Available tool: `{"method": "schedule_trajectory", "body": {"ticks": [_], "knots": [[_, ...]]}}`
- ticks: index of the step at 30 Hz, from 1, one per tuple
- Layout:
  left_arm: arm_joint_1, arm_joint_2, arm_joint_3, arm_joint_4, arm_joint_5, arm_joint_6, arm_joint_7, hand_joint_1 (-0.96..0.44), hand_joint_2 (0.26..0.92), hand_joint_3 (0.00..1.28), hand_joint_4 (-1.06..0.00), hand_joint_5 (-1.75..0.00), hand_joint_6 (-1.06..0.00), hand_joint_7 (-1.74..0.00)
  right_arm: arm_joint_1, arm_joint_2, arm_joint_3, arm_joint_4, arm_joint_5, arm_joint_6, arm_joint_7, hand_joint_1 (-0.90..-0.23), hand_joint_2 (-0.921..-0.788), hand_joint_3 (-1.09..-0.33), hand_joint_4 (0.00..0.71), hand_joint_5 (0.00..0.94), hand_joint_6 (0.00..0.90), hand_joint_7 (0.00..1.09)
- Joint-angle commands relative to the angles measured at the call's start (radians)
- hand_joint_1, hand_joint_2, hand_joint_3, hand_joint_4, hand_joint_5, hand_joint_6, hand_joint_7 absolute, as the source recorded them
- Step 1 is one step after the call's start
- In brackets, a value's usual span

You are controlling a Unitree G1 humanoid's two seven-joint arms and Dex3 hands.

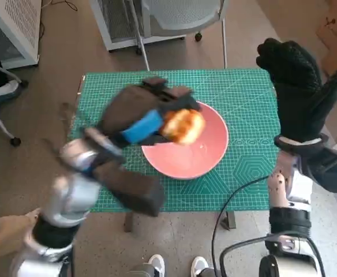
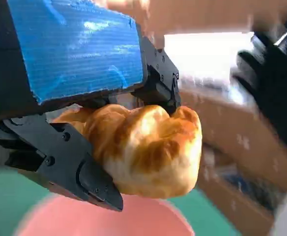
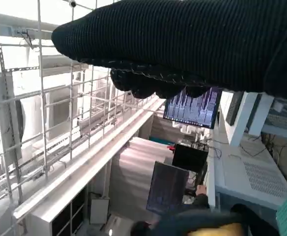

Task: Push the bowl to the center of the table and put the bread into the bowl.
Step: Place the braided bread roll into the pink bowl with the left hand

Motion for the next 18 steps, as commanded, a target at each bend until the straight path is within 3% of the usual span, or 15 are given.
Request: {"method": "schedule_trajectory", "body": {"ticks": [1, 11, 16, 17, 18], "knots": [[-0.075, -0.045, -0.045, 0.160, 0.008, -0.053, 0.028, 0.00, 0.920, 0.03, -0.75, -1.10, -0.66, -1.13, 0.037, -0.008, -0.003, -0.017, 0.007, 0.014, 0.009, -0.541, -0.921, -0.553, 0.396, 0.002, 0.426, 0.00], [-0.145, -0.088, -0.079, 0.434, 0.000, -0.137, 0.054, 0.00, 0.920, 0.04, -0.74, -1.11, -0.64, -1.14, 0.066, -0.024, -0.016, -0.047, 0.022, 0.020, 0.017, -0.540, -0.921, -0.563, 0.394, 0.001, 0.422, 0.00], [-0.147, -0.097, -0.082, 0.465, -0.004, -0.084, 0.005, 0.00, 0.921, 0.12, -0.62, -1.22, -0.56, -1.25, 0.078, -0.024, -0.021, -0.061, 0.017, 0.017, 0.012, -0.539, -0.921, -0.568, 0.394, 0.000, 0.421, 0.00], [-0.144, -0.097, -0.083, 0.461, -0.004, -0.068, -0.008, 0.00, 0.898, 0.16, -0.48, -1.11, -0.45, -1.16, 0.080, -0.024, -0.022, -0.063, 0.016, 0.016, 0.010, -0.539, -0.921, -0.572, 0.394, 0.000, 0.421, 0.00], [-0.138, -0.096, -0.083, 0.451, -0.004, -0.048, -0.024, -0.01, 0.876, 0.14, -0.39, -0.78, -0.39, -0.87, 0.080, -0.023, -0.023, -0.063, 0.014, 0.015, 0.009, -0.538, -0.921, -0.576, 0.394, 0.000, 0.421, 0.00]]}}
